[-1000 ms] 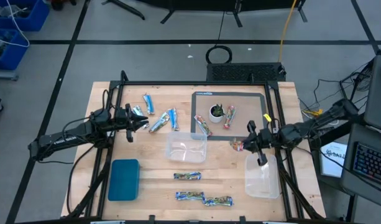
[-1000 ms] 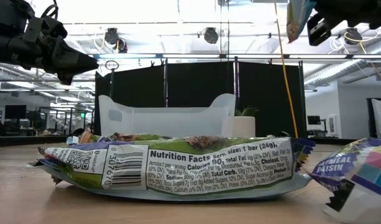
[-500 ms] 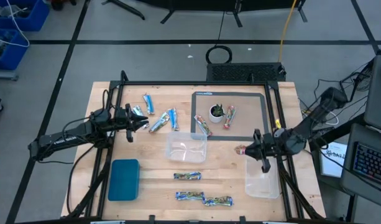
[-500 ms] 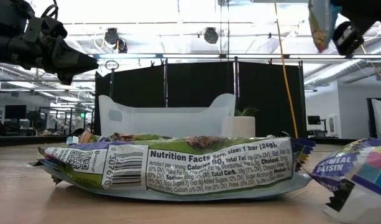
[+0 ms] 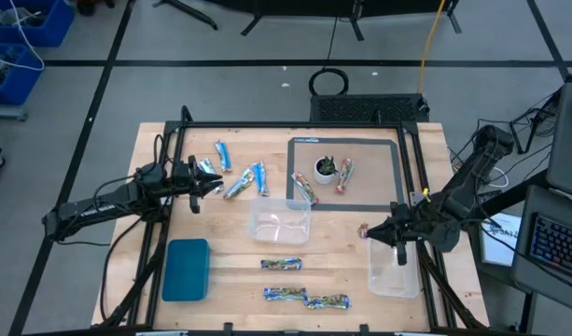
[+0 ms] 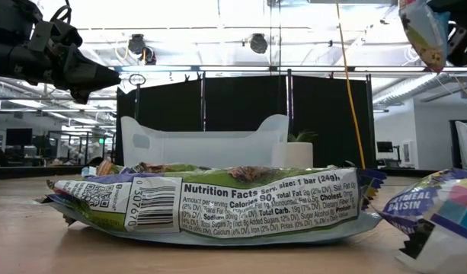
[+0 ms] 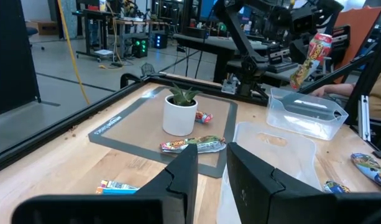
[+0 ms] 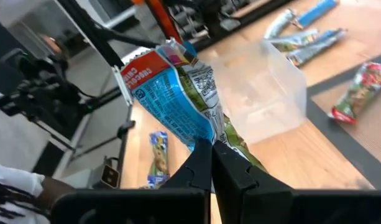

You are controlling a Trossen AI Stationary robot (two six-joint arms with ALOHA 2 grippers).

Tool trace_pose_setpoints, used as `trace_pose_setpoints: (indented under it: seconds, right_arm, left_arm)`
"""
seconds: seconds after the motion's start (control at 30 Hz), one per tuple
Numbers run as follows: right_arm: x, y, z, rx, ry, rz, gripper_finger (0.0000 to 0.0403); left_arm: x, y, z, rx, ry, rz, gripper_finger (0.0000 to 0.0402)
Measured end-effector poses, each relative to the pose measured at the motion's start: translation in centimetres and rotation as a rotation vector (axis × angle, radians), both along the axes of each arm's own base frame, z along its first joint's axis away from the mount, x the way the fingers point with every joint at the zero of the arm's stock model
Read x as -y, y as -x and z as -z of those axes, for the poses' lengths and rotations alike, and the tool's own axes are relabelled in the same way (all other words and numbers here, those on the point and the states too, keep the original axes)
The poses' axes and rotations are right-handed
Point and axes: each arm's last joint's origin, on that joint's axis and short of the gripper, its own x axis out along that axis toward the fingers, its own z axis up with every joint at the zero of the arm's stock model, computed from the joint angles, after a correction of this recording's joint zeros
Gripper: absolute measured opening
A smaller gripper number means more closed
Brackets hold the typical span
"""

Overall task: Pick and place Granola Bars by type
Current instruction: Put the red granola bar into the right transparent bin

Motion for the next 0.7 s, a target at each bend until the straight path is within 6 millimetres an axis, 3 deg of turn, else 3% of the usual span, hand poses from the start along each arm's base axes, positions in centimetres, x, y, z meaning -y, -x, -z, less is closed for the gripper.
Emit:
trace_pose_setpoints:
  seconds: [0.37,0.7]
  right_arm:
    - [-0.9,-0.4,-3.8,-0.261,0.013,-0.002,0.0000]
    - [-1.7,-0.1,-3.1,-0.607,-0.164,-0.039,0.0000]
  left_arm:
    - [0.0,0.0,0.0,0.000,0.000,0.000,0.0093]
    - [0.0,0.0,0.0,0.000,0.000,0.000,0.0093]
